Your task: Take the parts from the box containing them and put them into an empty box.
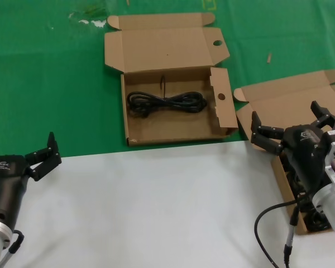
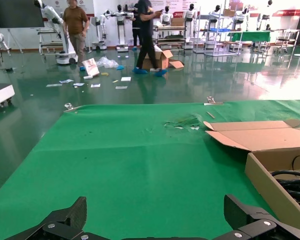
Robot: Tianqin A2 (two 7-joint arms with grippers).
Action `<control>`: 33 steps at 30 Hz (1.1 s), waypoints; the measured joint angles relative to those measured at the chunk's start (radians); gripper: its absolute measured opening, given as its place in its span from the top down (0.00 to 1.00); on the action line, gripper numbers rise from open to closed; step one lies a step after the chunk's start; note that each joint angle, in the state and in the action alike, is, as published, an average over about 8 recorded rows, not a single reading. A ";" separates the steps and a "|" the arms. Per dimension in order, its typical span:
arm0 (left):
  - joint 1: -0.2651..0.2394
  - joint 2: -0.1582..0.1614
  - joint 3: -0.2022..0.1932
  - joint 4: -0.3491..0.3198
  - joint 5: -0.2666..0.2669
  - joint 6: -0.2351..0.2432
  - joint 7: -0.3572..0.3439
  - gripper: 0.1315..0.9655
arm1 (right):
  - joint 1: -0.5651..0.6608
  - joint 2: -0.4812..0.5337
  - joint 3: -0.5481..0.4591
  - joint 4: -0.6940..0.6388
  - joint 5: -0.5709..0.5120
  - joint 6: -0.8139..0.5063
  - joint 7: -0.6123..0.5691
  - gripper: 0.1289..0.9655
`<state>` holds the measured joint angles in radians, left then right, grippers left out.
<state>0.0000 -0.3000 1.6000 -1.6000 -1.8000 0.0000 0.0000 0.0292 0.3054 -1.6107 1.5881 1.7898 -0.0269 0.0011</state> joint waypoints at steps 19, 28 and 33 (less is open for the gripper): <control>0.000 0.000 0.000 0.000 0.000 0.000 0.000 0.00 | 0.000 0.000 0.000 0.000 0.000 0.000 0.000 0.00; 0.000 0.000 0.000 0.000 0.000 0.000 0.000 0.00 | 0.000 0.000 0.000 0.000 0.000 0.000 0.000 0.00; 0.000 0.000 0.000 0.000 0.000 0.000 0.000 0.00 | 0.000 0.000 0.000 0.000 0.000 0.000 0.000 0.00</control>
<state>0.0000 -0.3000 1.6000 -1.6000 -1.8000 0.0000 0.0000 0.0292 0.3054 -1.6107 1.5881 1.7898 -0.0269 0.0011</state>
